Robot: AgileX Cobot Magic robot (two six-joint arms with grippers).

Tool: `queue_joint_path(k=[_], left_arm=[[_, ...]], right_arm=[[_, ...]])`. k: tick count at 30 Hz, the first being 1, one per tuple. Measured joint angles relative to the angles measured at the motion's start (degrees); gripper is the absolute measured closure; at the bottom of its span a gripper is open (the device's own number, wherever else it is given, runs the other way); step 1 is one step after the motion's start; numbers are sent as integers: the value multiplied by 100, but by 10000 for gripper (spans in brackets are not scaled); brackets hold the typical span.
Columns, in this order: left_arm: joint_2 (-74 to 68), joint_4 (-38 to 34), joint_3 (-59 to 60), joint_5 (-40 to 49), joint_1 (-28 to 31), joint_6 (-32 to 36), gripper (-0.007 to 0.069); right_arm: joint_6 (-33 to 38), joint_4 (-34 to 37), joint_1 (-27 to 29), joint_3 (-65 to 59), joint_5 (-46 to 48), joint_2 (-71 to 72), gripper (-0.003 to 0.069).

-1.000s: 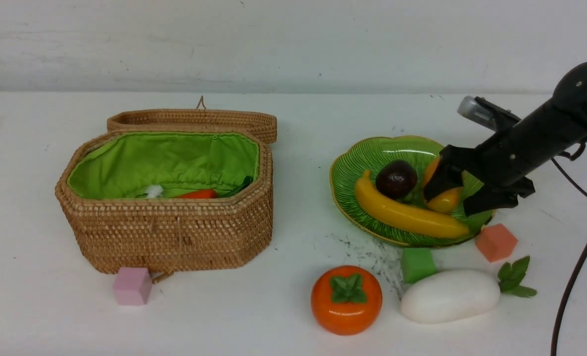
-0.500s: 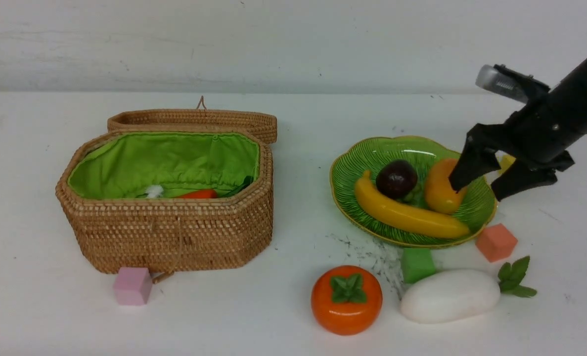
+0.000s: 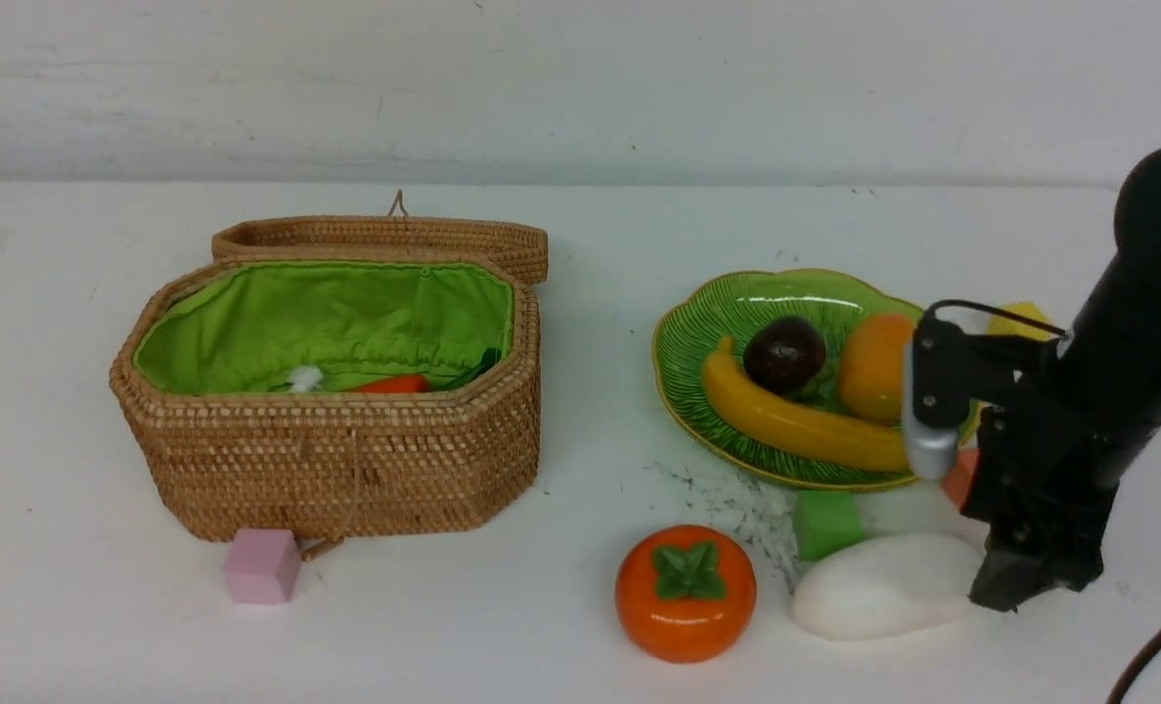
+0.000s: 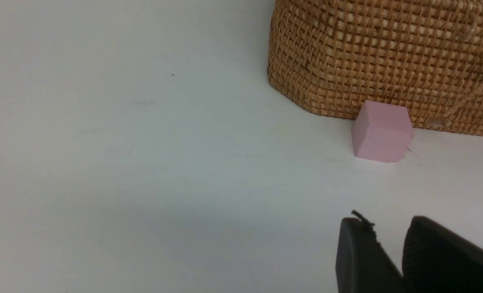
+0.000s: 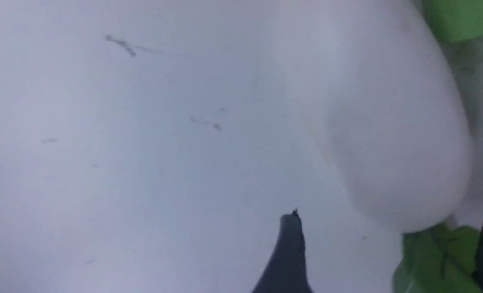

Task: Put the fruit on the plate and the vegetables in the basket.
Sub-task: Take a daikon with your right arm and place it on the basket on the left.

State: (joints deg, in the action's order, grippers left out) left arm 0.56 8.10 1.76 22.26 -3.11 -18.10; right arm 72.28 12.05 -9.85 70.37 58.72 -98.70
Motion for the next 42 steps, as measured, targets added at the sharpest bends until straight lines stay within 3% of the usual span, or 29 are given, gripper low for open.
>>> queue_joint_path(k=[8, 21, 24, 30, 38, 41, 42], left_arm=[[0, 0, 0, 0, 0, 0, 459], [0, 21, 0, 0, 0, 0, 456], [0, 21, 0, 0, 0, 0, 451], [0, 21, 0, 0, 0, 0, 444], [0, 21, 0, 0, 0, 0, 437], [0, 21, 0, 0, 0, 0, 436], [0, 21, 0, 0, 0, 0, 436]], right_arm=[[601, -4, -167, -33, -583, -44, 78], [657, 233, -345, -33, -283, -828, 71], [657, 233, -345, -33, -170, -895, 117], [657, 233, -345, -33, 19, -833, 120], [544, 445, -440, -35, 334, 34, 120], [293, 613, -782, -20, 397, 490, 120], [-92, 665, -1050, 91, 429, 662, 120]])
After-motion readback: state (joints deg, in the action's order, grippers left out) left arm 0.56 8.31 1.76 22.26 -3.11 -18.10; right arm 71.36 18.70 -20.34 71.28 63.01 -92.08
